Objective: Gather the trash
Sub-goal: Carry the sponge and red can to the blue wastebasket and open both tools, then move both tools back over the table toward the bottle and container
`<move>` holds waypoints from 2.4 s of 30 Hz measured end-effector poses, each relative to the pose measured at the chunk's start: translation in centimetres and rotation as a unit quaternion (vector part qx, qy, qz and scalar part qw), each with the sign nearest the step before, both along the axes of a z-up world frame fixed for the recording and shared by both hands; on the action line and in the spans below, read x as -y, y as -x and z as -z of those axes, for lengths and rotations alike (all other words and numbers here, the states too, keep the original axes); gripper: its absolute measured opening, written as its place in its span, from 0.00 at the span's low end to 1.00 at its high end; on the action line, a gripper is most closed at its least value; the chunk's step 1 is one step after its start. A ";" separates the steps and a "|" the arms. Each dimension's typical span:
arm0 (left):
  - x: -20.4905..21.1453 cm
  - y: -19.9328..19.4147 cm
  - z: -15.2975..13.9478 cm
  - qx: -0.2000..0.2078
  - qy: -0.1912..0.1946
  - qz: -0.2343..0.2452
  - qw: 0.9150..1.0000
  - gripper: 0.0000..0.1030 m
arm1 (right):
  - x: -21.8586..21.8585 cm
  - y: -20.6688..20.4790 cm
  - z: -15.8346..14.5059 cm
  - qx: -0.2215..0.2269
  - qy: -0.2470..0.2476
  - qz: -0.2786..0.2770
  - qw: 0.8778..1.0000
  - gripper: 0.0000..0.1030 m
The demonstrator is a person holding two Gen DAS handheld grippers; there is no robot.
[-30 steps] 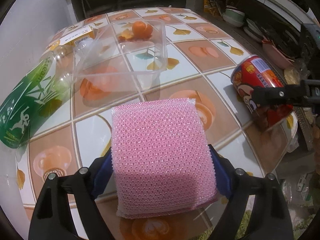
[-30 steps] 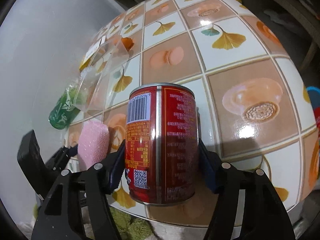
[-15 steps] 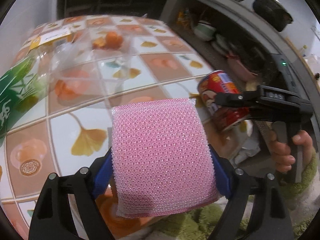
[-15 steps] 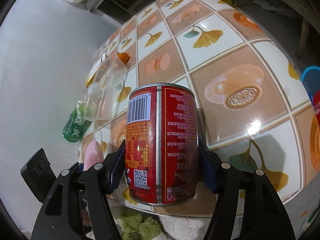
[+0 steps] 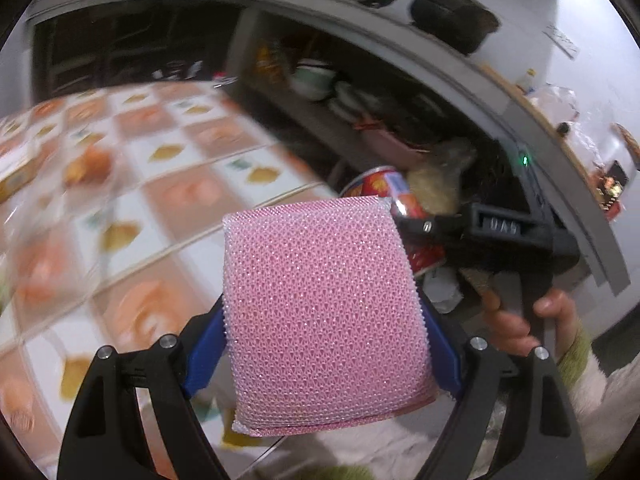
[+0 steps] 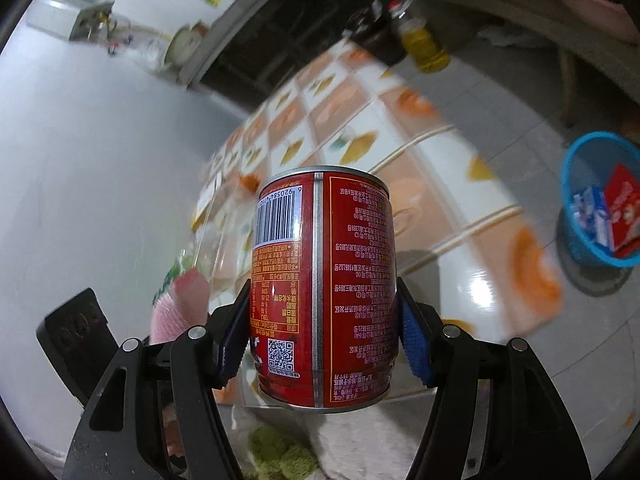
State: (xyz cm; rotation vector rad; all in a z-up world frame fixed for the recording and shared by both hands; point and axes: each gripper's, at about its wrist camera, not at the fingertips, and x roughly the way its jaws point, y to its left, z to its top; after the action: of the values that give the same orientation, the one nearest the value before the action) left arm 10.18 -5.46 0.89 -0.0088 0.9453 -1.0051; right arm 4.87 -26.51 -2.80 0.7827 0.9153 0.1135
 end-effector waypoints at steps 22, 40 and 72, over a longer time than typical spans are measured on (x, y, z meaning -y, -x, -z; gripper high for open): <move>38.0 -6.1 9.7 -0.175 -0.149 0.178 0.957 0.81 | 21.9 12.3 9.3 -0.093 -0.022 0.330 0.939 0.60; 47.6 -8.5 19.9 -0.119 -0.253 0.135 0.951 0.93 | 31.9 4.1 21.8 -0.191 -0.047 0.357 0.913 0.73; 6.5 -3.7 -3.4 0.072 -0.032 -0.063 0.995 0.94 | 5.0 1.2 -4.5 -0.007 0.346 0.133 0.929 0.92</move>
State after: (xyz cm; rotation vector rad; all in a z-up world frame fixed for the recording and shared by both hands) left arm 13.85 -11.93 4.25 0.0569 0.8353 -0.8476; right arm 3.68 -31.53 1.73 0.2387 0.7763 -0.4381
